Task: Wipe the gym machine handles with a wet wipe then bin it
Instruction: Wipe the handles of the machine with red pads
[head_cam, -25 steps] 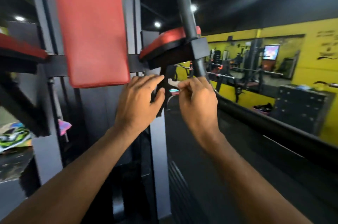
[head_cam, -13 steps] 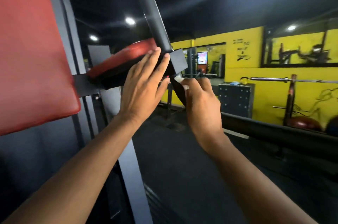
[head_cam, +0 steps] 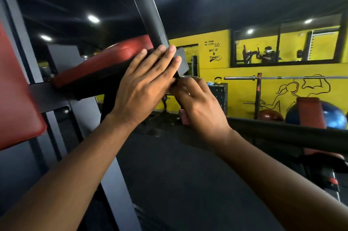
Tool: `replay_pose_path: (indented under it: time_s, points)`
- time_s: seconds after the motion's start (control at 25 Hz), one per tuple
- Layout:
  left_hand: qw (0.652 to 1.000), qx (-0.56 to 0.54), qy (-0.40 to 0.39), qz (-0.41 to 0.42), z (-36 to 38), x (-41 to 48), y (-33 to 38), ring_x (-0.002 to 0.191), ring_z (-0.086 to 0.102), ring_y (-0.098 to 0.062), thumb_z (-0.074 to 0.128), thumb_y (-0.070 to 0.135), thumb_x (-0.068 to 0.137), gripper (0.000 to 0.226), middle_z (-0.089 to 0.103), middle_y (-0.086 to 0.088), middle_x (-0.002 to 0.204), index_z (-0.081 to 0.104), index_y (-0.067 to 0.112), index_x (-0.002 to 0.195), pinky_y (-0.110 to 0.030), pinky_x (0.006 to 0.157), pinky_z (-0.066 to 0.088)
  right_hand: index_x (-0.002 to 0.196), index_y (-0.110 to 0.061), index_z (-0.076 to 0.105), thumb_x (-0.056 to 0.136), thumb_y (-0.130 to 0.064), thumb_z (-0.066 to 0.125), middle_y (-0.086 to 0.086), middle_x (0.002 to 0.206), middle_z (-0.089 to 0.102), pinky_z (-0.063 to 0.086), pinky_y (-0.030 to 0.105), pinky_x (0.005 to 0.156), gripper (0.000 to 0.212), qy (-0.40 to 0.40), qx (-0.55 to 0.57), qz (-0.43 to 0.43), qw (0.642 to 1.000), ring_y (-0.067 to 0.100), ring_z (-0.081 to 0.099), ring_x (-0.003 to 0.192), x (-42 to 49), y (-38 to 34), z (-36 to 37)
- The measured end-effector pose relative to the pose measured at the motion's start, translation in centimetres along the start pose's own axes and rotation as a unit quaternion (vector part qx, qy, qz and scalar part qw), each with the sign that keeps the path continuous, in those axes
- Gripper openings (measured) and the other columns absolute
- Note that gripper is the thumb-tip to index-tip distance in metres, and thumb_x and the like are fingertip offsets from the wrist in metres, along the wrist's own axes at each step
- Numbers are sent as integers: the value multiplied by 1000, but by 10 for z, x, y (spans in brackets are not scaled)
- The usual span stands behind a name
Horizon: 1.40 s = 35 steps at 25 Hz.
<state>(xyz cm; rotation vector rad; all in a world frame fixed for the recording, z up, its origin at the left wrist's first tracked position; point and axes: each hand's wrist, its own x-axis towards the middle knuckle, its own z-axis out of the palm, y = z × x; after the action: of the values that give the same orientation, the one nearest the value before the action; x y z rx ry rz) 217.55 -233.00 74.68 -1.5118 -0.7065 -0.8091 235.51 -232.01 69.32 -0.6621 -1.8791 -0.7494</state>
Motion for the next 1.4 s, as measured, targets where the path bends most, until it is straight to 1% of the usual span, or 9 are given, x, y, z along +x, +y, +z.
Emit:
replay_pose_path:
  time_s: [0.24,0.44,0.56,0.72,0.88,1.04,1.12,1.28,1.4]
  points:
    - [1000,7,7,5,-4,4,0,137,45,-27,54,21,102,37,48,-7,147,55,11,138,-50,109,39,106,-4,69,90,-9,53,14,111,63,52,35,81,22,-24,-108,-116,987,32,57,106,4,2,1]
    - [999,33,1,22,-9,6,-5,135,46,-27,55,25,102,35,51,-4,145,58,14,136,-50,108,39,111,-16,58,87,-2,57,4,112,59,58,41,70,28,-112,55,126,984,26,65,94,-4,7,-28]
    - [999,39,-2,23,-11,9,-2,134,48,-28,56,24,102,35,51,-4,144,59,13,135,-50,108,40,104,-13,60,92,-3,58,5,104,68,60,39,74,16,-163,340,360,853,20,67,89,30,22,-25]
    - [998,54,-8,21,-14,6,1,134,48,-29,55,21,102,33,52,-5,143,59,13,134,-50,107,40,94,-13,66,96,2,46,4,85,66,48,17,51,25,-261,380,368,808,13,64,71,50,28,-20]
    - [998,62,-19,22,-14,6,2,134,48,-28,55,20,101,34,52,-4,144,59,14,134,-49,107,39,91,-15,65,98,-8,50,0,75,60,45,26,64,18,-260,499,409,718,12,53,67,58,38,-19]
    - [997,66,-18,20,-17,8,4,133,49,-27,55,19,101,33,53,-3,143,60,14,133,-49,107,40,96,-15,65,100,-10,45,0,80,59,43,22,58,20,-378,390,391,743,10,54,68,57,38,-26]
    - [998,62,-21,16,-17,8,4,133,49,-27,54,19,101,33,52,-3,144,60,14,133,-49,107,40,96,-16,67,97,-6,51,-2,81,62,44,19,57,19,-333,406,388,757,8,56,70,52,40,-31]
    - [998,58,-27,13,-18,4,13,133,49,-28,54,20,101,32,53,-4,143,61,14,132,-50,105,41,107,-12,65,88,-4,64,5,102,66,55,31,73,21,-169,163,220,947,23,65,86,14,17,-26]
    - [997,70,-33,12,-20,5,20,134,48,-28,51,25,102,32,53,-4,143,62,14,131,-50,106,40,110,-8,66,79,-2,66,14,104,61,55,37,66,32,-97,-41,21,994,32,62,87,-20,7,-19]
